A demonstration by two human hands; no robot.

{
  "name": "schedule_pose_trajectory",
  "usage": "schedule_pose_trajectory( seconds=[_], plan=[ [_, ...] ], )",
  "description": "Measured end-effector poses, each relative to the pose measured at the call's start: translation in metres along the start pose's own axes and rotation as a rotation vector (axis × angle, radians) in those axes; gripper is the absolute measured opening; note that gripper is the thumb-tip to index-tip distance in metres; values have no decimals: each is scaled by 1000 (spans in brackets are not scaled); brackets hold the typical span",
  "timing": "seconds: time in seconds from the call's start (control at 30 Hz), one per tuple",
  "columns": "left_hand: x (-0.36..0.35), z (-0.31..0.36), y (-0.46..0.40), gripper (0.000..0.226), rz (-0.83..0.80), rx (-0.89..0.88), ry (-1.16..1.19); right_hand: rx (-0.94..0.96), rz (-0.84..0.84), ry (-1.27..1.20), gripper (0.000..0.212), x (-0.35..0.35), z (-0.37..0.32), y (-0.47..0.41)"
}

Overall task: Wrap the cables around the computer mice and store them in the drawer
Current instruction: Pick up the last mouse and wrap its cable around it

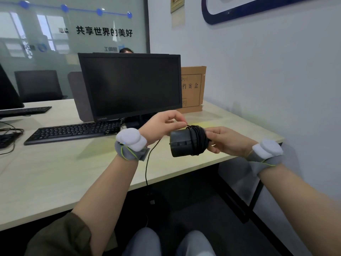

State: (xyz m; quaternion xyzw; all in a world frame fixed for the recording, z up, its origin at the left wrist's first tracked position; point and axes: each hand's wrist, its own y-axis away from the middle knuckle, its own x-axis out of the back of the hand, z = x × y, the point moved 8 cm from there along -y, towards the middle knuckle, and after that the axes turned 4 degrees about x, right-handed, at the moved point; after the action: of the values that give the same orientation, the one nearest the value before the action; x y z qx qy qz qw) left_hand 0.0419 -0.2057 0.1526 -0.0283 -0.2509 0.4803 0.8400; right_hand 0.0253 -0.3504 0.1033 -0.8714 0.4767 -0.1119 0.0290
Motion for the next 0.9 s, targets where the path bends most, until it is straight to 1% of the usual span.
schedule_pose_trajectory(
  seconds=[0.07,0.13,0.2,0.23,0.27,0.3,0.33,0.4,0.47,0.53,0.57,0.63,0.73,0.8,0.9],
  plan=[
    [-2,-6,0,28,11,-3,168,59,28,-190,24,-7,2,-2],
    [-2,-12,-3,32,103,-8,244,94,134,-355,25,-6,1,-12],
    [-7,-28,-3,30,175,92,322,104,262,-512,25,-2,0,-17],
    [-12,-36,-3,25,173,144,355,126,334,-562,26,3,0,-19],
    [-18,-43,-2,23,137,192,369,146,409,-585,26,8,0,-21],
    [-24,-49,-2,25,88,239,332,162,485,-583,26,15,1,-21],
    [-27,-54,0,26,42,283,240,165,558,-557,27,21,3,-21],
    [-28,-58,5,23,-19,341,-61,145,672,-419,30,33,8,-18],
    [-25,-59,8,21,-45,371,-334,108,760,-147,31,46,10,-12],
    [-19,-58,9,24,-36,375,-495,77,822,160,32,58,10,-4],
    [-15,-56,10,23,-17,360,-553,68,821,283,32,61,10,-1],
    [-8,-45,8,22,33,285,-661,37,744,454,32,58,12,-1],
    [-6,-24,4,22,66,109,-759,-31,521,619,33,36,20,-9],
    [-5,-15,6,20,70,24,-739,-53,333,605,30,17,24,-15],
    [6,-11,12,7,92,-62,-561,-79,107,352,23,-6,29,-15]
  ],
)
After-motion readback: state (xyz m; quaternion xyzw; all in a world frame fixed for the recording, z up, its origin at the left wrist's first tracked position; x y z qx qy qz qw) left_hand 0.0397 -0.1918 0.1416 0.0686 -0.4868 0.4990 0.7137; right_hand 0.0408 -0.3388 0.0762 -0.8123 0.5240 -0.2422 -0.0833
